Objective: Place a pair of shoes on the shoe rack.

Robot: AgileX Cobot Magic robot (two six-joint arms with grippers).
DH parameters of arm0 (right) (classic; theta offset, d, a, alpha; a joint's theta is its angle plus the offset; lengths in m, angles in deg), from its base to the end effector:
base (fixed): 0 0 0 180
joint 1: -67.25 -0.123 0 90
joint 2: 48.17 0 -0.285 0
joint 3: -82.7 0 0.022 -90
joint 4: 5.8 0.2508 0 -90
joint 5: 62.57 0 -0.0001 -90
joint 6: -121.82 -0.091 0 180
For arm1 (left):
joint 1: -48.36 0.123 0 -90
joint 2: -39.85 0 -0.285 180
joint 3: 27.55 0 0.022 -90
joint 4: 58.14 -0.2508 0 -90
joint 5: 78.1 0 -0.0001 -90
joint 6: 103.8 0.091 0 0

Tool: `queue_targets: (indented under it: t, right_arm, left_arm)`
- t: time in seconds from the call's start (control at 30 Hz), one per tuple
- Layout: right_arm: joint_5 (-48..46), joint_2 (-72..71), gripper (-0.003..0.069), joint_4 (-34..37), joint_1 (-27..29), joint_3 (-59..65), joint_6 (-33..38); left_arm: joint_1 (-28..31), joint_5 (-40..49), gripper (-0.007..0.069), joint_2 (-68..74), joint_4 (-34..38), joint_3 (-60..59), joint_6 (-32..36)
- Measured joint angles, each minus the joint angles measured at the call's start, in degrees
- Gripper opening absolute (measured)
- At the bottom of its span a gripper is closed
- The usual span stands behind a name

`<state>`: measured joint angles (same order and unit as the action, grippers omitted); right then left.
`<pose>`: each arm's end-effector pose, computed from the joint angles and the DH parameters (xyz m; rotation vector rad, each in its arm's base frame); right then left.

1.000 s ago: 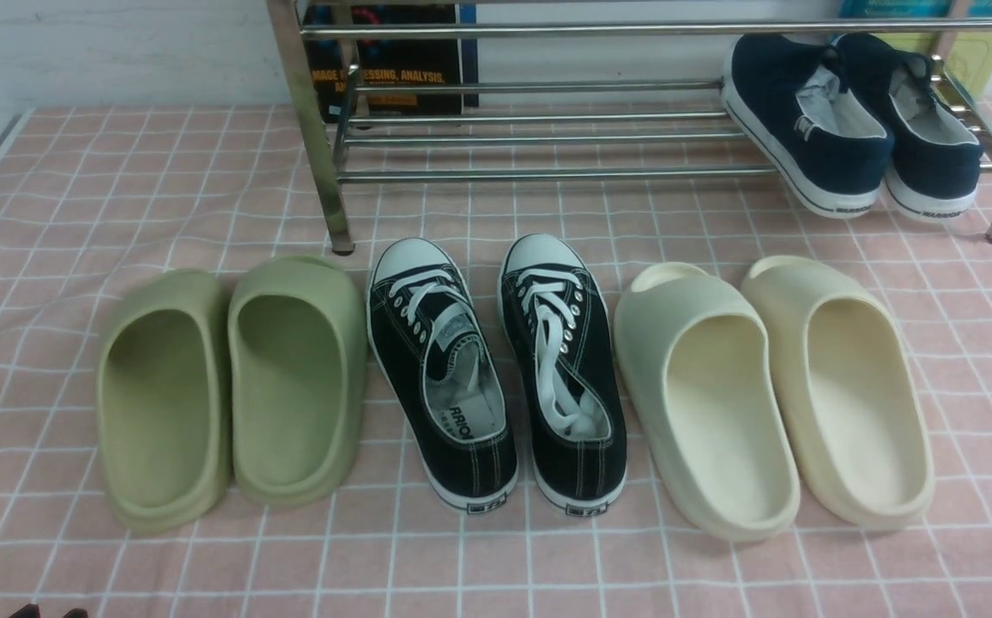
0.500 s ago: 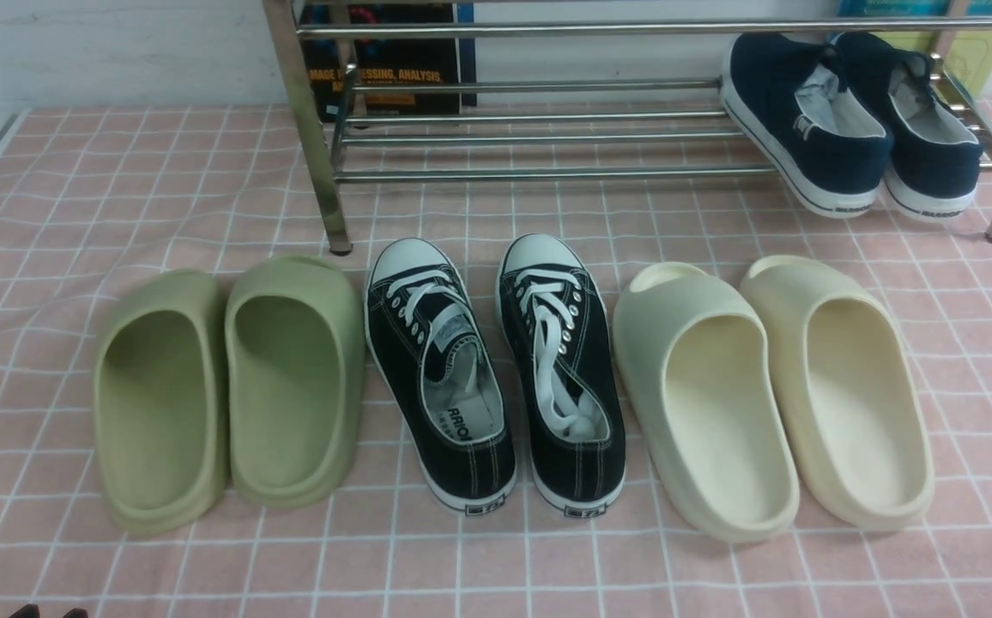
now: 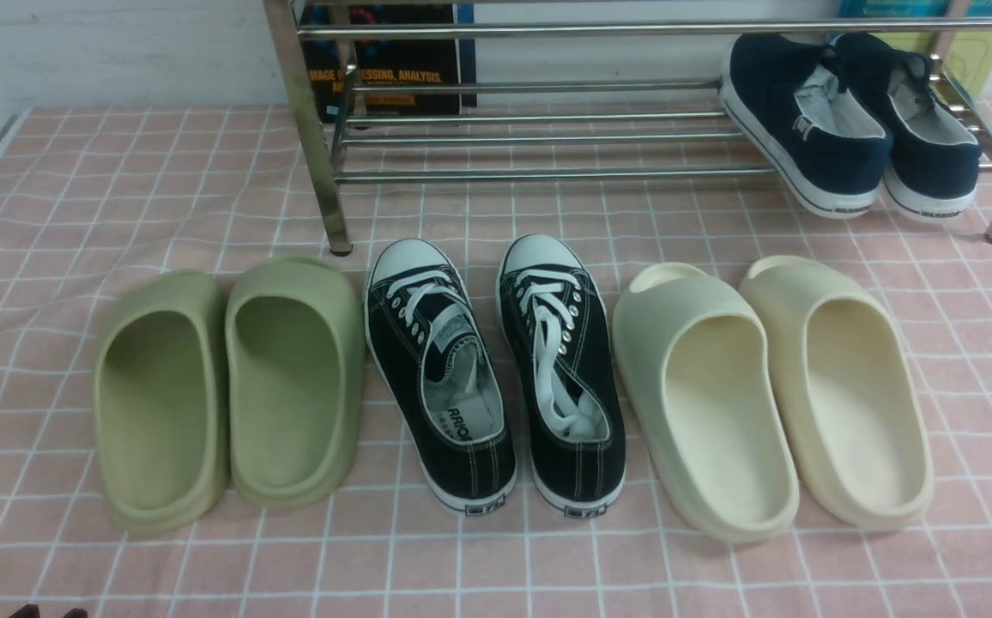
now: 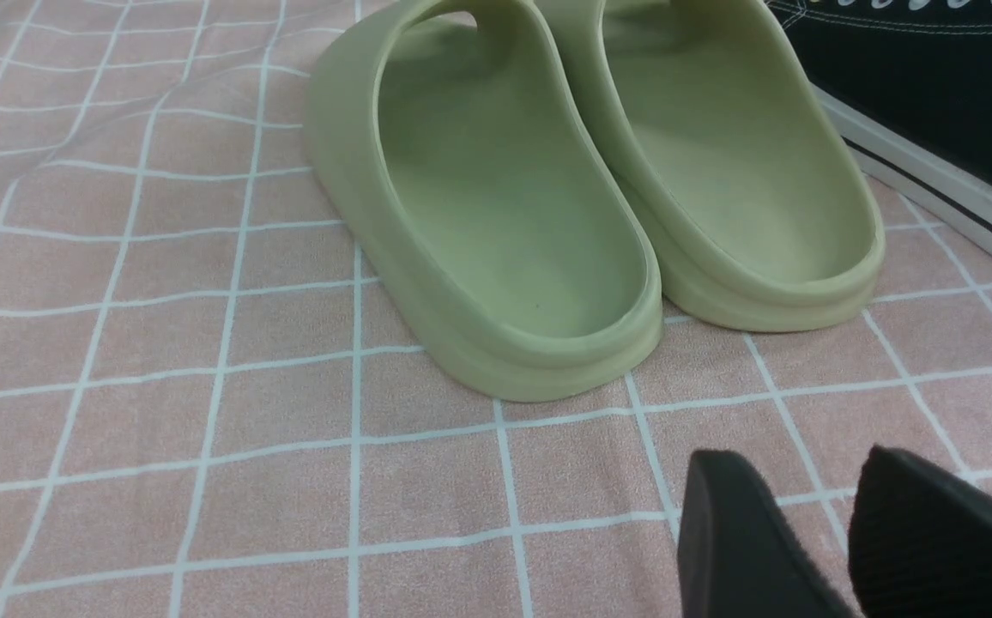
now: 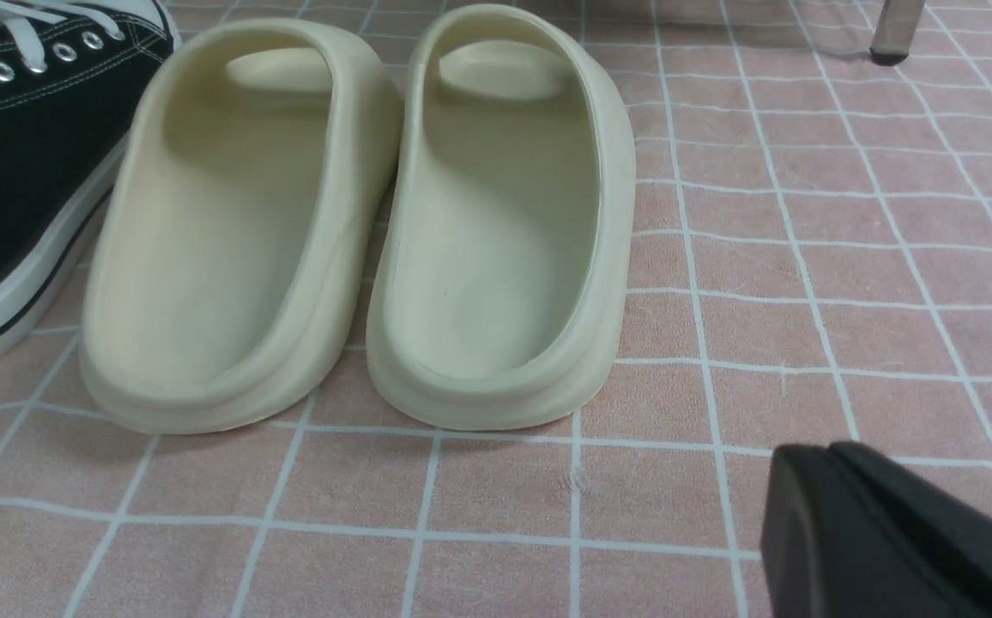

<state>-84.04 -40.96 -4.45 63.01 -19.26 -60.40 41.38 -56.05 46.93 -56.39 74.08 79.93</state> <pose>0.0523 0.0047 0.1752 -0.0184 1.8636 0.1013 0.0517 -0.0074 0.1725 0.1565 1.8701 -0.0692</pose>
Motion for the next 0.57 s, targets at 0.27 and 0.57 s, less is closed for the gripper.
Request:
queue_targets:
  t: [0.27,0.57]
  right_arm:
    - [0.0,0.0,0.0015,0.0,0.0,0.0,0.0]
    - [0.0,0.0,0.0030,0.0,0.0,0.0,0.0]
  left_arm:
    - [0.0,0.0,0.0239,0.0,0.0,0.0,0.0]
    - [0.0,0.0,0.0239,0.0,0.0,0.0,0.0]
